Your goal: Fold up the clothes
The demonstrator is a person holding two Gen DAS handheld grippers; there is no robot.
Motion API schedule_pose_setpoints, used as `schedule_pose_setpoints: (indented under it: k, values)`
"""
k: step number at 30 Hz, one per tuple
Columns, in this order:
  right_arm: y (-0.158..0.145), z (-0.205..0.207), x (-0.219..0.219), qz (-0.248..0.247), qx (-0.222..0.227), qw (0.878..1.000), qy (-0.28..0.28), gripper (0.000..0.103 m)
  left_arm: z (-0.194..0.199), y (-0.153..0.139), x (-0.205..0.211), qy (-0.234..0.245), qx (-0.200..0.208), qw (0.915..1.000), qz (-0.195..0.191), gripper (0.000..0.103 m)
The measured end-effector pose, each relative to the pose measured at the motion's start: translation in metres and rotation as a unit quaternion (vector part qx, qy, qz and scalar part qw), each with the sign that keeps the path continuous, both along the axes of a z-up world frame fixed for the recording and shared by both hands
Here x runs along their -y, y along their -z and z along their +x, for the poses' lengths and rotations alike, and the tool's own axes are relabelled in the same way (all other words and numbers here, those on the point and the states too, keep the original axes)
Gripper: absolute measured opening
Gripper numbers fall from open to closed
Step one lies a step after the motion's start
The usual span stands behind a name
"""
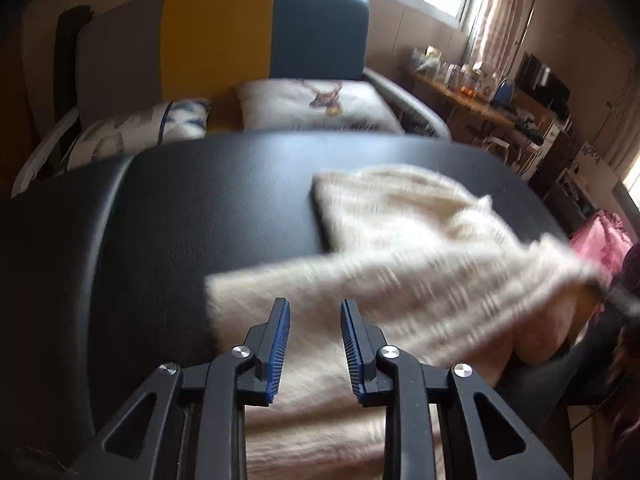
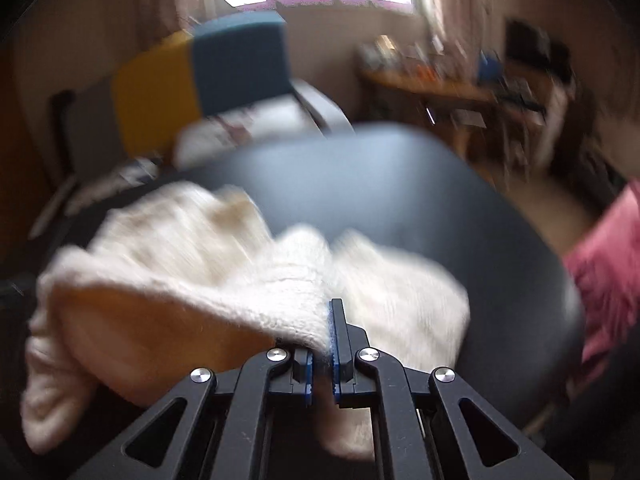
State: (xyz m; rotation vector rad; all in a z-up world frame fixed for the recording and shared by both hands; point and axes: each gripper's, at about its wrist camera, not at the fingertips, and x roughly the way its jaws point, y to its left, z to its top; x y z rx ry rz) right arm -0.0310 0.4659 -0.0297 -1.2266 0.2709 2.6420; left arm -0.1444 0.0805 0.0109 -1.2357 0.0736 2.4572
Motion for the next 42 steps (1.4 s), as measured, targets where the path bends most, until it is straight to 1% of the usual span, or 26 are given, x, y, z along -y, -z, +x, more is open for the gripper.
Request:
schedule_pose_setpoints:
  k: [3,4,6,7,8,9,10,11,13,16,17,19,22,25,28,30,31,32,33,34,37,40,42]
  values:
    - [0.034,0.001,-0.019,-0.045,0.037,0.998,0.007,0.007,-0.009,-0.018,-0.011,0.007,-0.013,0.9999,0.004,0.026]
    - [0.032,0.002,-0.017,-0.039,0.029,0.999,0.001,0.007,-0.015,-0.025,-0.023,0.017,-0.021,0.9996,-0.005,0.026]
    - [0.03,0.001,-0.011,-0.02,0.032,0.999,-0.007,0.007,-0.025,-0.034,-0.05,0.045,-0.033,0.9981,-0.027,0.027]
    - [0.031,0.0,-0.007,-0.012,0.032,0.999,-0.011,0.007,-0.029,-0.036,-0.071,0.074,-0.037,0.9957,-0.043,0.027]
    - [0.032,0.0,-0.005,-0.004,0.032,0.999,-0.015,0.007,-0.032,-0.038,-0.091,0.103,-0.04,0.9923,-0.058,0.027]
    - [0.032,0.0,-0.004,0.001,0.03,0.999,-0.016,0.007,-0.032,-0.037,-0.107,0.129,-0.041,0.9888,-0.062,0.027]
    - [0.033,0.001,-0.006,-0.001,0.026,1.0,-0.015,0.007,-0.032,-0.035,-0.13,0.171,-0.033,0.9828,-0.063,0.027]
    - [0.033,0.002,-0.008,-0.009,0.022,1.0,-0.013,0.007,-0.032,-0.033,-0.148,0.202,-0.019,0.9773,-0.059,0.027]
    - [0.034,0.005,-0.012,-0.026,0.014,1.0,-0.009,0.007,-0.034,-0.023,-0.185,0.254,0.028,0.9655,-0.051,0.027]
    - [0.036,0.008,-0.015,-0.047,0.009,0.999,-0.004,0.007,-0.044,-0.004,-0.225,0.26,0.106,0.9583,-0.05,0.027]
    - [0.036,0.008,-0.016,-0.052,0.009,0.999,-0.005,0.007,-0.048,0.002,-0.234,0.253,0.13,0.9572,-0.053,0.027]
    - [0.037,0.006,-0.016,-0.059,0.006,0.998,-0.005,0.007,-0.052,0.013,-0.246,0.241,0.174,0.9537,-0.043,0.027]
    - [0.037,0.007,-0.018,-0.071,0.001,0.997,-0.005,0.007,-0.046,0.021,-0.254,0.246,0.221,0.9435,-0.017,0.028]
    - [0.037,0.007,-0.02,-0.077,0.0,0.997,-0.005,0.007,-0.034,0.029,-0.269,0.248,0.229,0.9399,-0.051,0.034]
    - [0.037,0.008,-0.02,-0.08,-0.002,0.997,-0.004,0.007,-0.03,0.047,-0.281,0.241,0.231,0.9371,-0.101,0.035]
    - [0.037,0.009,-0.021,-0.083,-0.003,0.997,-0.003,0.007,-0.031,0.056,-0.282,0.222,0.236,0.9395,-0.112,0.034]
    - [0.037,0.01,-0.021,-0.083,-0.004,0.996,-0.003,0.007,-0.031,0.056,-0.281,0.217,0.23,0.9426,-0.107,0.025]
    - [0.037,0.01,-0.021,-0.084,-0.004,0.996,-0.003,0.007,-0.032,0.055,-0.278,0.214,0.222,0.946,-0.1,0.02]
    - [0.037,0.01,-0.021,-0.084,-0.005,0.996,-0.002,0.007,-0.032,0.052,-0.274,0.213,0.214,0.9494,-0.086,0.01]
    - [0.036,0.01,-0.021,-0.084,-0.006,0.996,-0.001,0.007,-0.032,0.049,-0.269,0.211,0.207,0.9525,-0.072,0.008]
    - [0.036,0.011,-0.018,-0.08,-0.007,0.997,0.0,0.007,-0.035,0.035,-0.246,0.199,0.191,0.9611,-0.02,0.006]
    - [0.035,0.012,-0.015,-0.069,-0.004,0.998,0.0,0.007,-0.042,0.016,-0.22,0.178,0.193,0.9644,0.031,0.005]
    - [0.035,0.011,-0.013,-0.065,-0.003,0.998,0.001,0.007,-0.046,0.002,-0.202,0.17,0.192,0.9648,0.059,0.005]
